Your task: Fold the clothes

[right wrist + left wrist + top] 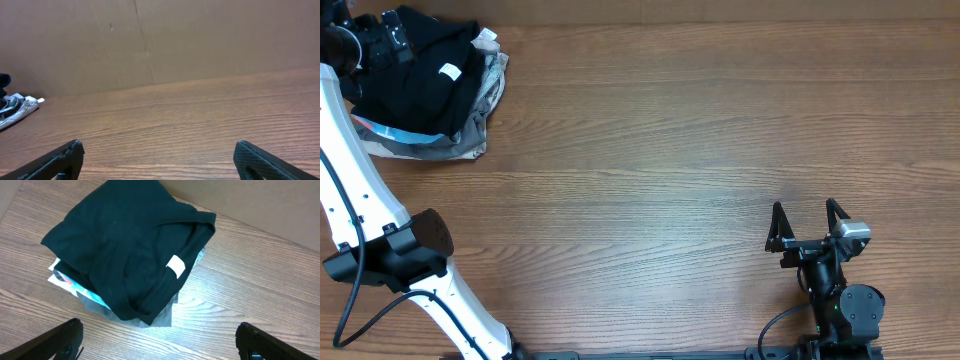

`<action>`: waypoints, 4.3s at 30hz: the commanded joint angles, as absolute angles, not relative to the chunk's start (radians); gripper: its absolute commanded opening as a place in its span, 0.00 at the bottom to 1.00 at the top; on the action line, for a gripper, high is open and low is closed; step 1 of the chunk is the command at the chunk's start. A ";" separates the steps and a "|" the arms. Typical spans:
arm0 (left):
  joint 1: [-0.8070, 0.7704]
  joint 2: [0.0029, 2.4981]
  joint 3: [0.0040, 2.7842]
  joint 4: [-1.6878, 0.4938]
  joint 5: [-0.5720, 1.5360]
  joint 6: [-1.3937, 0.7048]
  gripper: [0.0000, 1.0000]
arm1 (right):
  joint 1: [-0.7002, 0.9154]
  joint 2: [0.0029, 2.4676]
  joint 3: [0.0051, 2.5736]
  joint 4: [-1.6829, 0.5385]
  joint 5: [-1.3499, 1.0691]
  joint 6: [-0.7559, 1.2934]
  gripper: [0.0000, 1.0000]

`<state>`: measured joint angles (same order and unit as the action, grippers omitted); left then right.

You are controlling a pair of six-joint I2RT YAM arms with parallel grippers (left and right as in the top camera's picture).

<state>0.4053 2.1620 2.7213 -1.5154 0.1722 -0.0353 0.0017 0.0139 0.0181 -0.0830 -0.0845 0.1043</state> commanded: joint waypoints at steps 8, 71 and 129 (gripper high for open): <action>0.388 2.119 2.703 -1.514 0.176 -0.052 1.00 | -0.001 0.003 0.008 -0.077 -0.072 0.101 1.00; 0.062 0.038 0.005 0.116 0.179 -0.044 1.00 | -0.001 0.003 0.008 -0.077 -0.072 0.101 1.00; 0.065 0.004 0.005 -0.062 0.173 -0.049 1.00 | -0.001 0.003 0.008 -0.077 -0.072 0.101 1.00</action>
<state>0.0666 0.0147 0.0082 -0.0601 0.1825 -0.0505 0.0017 0.0128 0.0181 -0.0818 -0.0776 0.1040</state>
